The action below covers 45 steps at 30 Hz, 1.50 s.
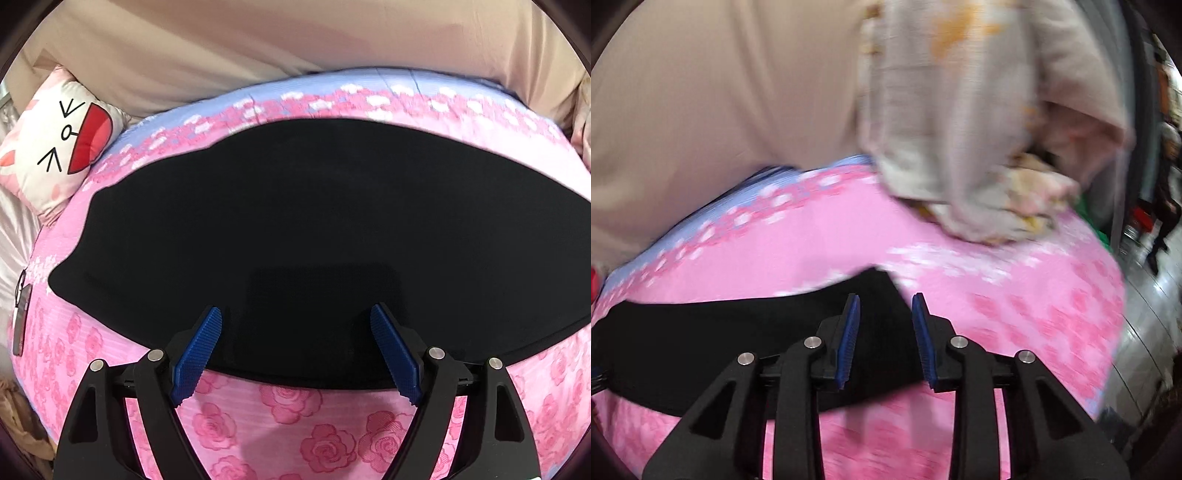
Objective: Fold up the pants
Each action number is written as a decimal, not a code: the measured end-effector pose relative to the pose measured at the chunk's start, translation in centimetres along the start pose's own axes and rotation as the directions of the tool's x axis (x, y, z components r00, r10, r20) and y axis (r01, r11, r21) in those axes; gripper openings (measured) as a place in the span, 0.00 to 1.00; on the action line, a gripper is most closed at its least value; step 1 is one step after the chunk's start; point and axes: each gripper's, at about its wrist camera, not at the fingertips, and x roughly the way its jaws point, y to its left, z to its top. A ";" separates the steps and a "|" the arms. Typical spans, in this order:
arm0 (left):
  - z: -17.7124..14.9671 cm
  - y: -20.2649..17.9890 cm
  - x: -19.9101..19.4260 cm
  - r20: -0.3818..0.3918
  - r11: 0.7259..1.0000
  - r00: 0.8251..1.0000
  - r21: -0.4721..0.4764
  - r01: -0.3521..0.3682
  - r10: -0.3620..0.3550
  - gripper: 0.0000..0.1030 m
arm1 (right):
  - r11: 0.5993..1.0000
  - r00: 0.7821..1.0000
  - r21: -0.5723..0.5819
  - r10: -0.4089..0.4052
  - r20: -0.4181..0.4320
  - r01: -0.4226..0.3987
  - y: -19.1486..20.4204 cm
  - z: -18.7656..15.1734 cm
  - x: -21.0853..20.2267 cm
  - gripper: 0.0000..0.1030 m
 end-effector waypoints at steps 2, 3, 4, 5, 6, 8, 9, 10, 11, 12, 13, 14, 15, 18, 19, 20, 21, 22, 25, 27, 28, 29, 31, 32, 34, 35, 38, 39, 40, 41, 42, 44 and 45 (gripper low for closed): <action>-0.2 -0.3 -0.2 0.017 1.000 1.000 0.004 -0.015 0.015 0.78 | 0.999 0.998 -0.052 0.009 -0.062 -0.012 1.7 0.1 3.1 0.28; -0.3 -0.3 -0.2 0.018 1.000 1.000 0.005 -0.016 0.016 0.78 | 0.995 0.995 -0.101 -0.038 -0.097 0.028 2.3 0.4 5.7 0.26; -0.3 -0.3 -0.2 0.019 1.000 1.000 0.003 -0.012 0.012 0.78 | 0.989 0.989 -0.118 -0.099 -0.113 0.086 1.8 0.3 7.4 0.24; -0.3 -0.2 -0.2 0.018 1.000 1.000 -0.002 -0.008 0.008 0.78 | 0.990 0.988 -0.110 -0.104 -0.116 0.091 1.0 0.5 8.5 0.16; -0.3 -0.2 -0.1 0.016 1.000 1.000 -0.008 -0.003 0.004 0.79 | 0.998 0.994 -0.043 -0.052 -0.096 0.048 -0.4 1.2 8.6 0.08; -0.4 0.0 -0.3 0.016 1.000 1.000 -0.014 0.005 -0.005 0.79 | 0.998 0.995 0.057 -0.018 -0.096 0.024 -1.5 2.0 7.5 0.06; -0.4 0.1 -0.5 0.021 1.000 1.000 -0.016 0.009 -0.008 0.79 | 0.995 0.997 0.075 -0.063 -0.052 0.066 -1.8 2.1 5.6 0.13; -0.4 0.3 -0.9 0.030 1.000 1.000 -0.015 0.009 -0.009 0.79 | 0.992 0.995 0.081 -0.100 -0.017 0.101 -2.2 1.9 4.0 0.19; -0.5 0.4 -1.1 0.040 1.000 0.999 -0.012 0.003 -0.002 0.79 | 0.987 0.992 0.097 -0.127 0.005 0.126 -2.7 1.4 2.6 0.24; -0.4 0.5 -1.3 0.045 1.000 0.999 -0.008 -0.002 0.002 0.79 | 0.979 0.987 0.130 -0.161 0.021 0.157 -3.5 0.4 0.9 0.43; -0.4 0.5 -1.4 0.050 1.000 0.999 0.003 -0.007 0.007 0.79 | 0.973 0.985 0.163 -0.169 0.030 0.162 -4.3 -0.7 -0.4 0.56; -0.3 0.5 -1.5 0.054 1.000 0.999 0.011 -0.009 0.008 0.79 | 0.970 0.987 0.191 -0.160 0.030 0.151 -4.9 -1.7 -1.3 0.56; -0.2 0.5 -1.5 0.059 1.000 0.998 0.018 -0.008 0.007 0.79 | 0.966 0.989 0.221 -0.144 0.020 0.136 -5.4 -3.1 -2.1 0.56; 0.5 -0.2 -1.4 0.063 0.999 0.998 0.032 0.006 -0.008 0.79 | 0.958 0.992 0.258 -0.126 -0.029 0.129 -5.7 -5.6 -2.4 0.56; 0.7 -0.5 -1.4 0.067 0.999 0.998 0.037 0.015 -0.018 0.79 | 0.960 0.993 0.254 -0.114 -0.041 0.121 -5.2 -6.1 -2.0 0.56; 0.9 -0.9 -1.5 0.071 0.999 0.997 0.043 0.023 -0.026 0.79 | 0.961 0.993 0.248 -0.115 -0.040 0.122 -4.8 -6.3 -1.8 0.56; 1.0 -1.2 -1.5 0.074 0.999 0.997 0.045 0.026 -0.029 0.79 | 0.963 0.992 0.240 -0.120 -0.031 0.124 -4.2 -6.4 -1.8 0.56; 1.2 -1.5 -1.7 0.080 0.998 0.996 0.048 0.033 -0.037 0.79 | 0.967 0.993 0.226 -0.120 -0.016 0.121 -3.3 -6.2 -1.7 0.56; 1.1 -1.3 -2.4 0.095 0.998 0.994 0.044 0.048 -0.052 0.79 | 0.973 0.989 0.177 -0.147 -0.002 0.145 -1.9 -5.7 -1.0 0.49; 0.9 -0.9 -2.5 0.097 0.998 0.994 0.038 0.045 -0.048 0.79 | 0.974 0.989 0.174 -0.141 -0.035 0.145 -1.6 -5.3 0.5 0.32; 0.8 -0.5 -2.4 0.095 0.999 0.995 0.031 0.035 -0.038 0.79 | 0.973 0.988 0.172 -0.147 -0.046 0.152 -1.5 -5.2 0.9 0.19; 0.7 -0.3 -2.3 0.090 0.999 0.996 0.024 0.024 -0.027 0.79 | 0.975 0.985 0.146 -0.162 -0.056 0.169 -1.2 -4.9 1.3 0.14; 0.5 0.6 -2.0 0.071 1.000 0.997 0.001 0.003 -0.003 0.79 | 0.964 0.974 0.136 -0.224 -0.040 0.227 -1.7 -4.7 0.8 0.13; 0.5 1.0 -1.9 0.068 1.000 0.998 -0.010 0.000 0.001 0.79 | 0.960 0.973 0.162 -0.226 -0.039 0.229 -2.5 -4.8 0.6 0.13; 0.3 1.8 -2.0 0.069 1.000 0.998 -0.029 -0.005 0.007 0.79 | 0.953 0.979 0.228 -0.184 -0.083 0.198 -4.4 -5.3 1.6 0.14; 0.3 2.0 -2.0 0.070 0.999 0.998 -0.033 -0.005 0.007 0.79 | 0.956 0.980 0.216 -0.187 -0.076 0.199 -4.1 -5.4 1.7 0.15; 0.4 2.1 -1.5 0.059 0.999 0.998 -0.034 -0.015 0.017 0.79 | 0.961 0.976 0.175 -0.202 -0.085 0.214 -2.4 -5.2 1.0 0.46; 0.4 2.1 -1.4 0.059 0.999 0.998 -0.034 -0.014 0.016 0.79 | 0.958 0.979 0.203 -0.191 -0.066 0.201 -2.3 -5.3 0.3 0.53; 0.4 2.0 -1.4 0.063 0.999 0.998 -0.033 -0.009 0.011 0.79 | 0.954 0.984 0.242 -0.170 -0.056 0.179 -2.5 -5.6 -0.2 0.56; 0.4 2.0 -1.4 0.065 0.999 0.998 -0.034 -0.007 0.010 0.79 | 0.949 0.987 0.271 -0.150 -0.056 0.159 -2.8 -5.8 -0.4 0.57; 0.4 2.0 -1.5 0.068 0.999 0.998 -0.034 -0.004 0.006 0.79 | 0.941 0.992 0.316 -0.108 -0.064 0.123 -3.3 -6.2 -0.1 0.58; 0.3 2.0 -1.6 0.070 0.999 0.998 -0.036 0.006 -0.003 0.79 | 0.929 0.996 0.362 -0.060 -0.071 0.081 -3.9 -6.7 0.8 0.60; 0.4 2.0 -1.5 0.070 0.999 0.998 -0.034 0.007 -0.004 0.79 | 0.935 0.998 0.348 -0.050 -0.048 0.063 -3.5 -6.3 1.0 0.60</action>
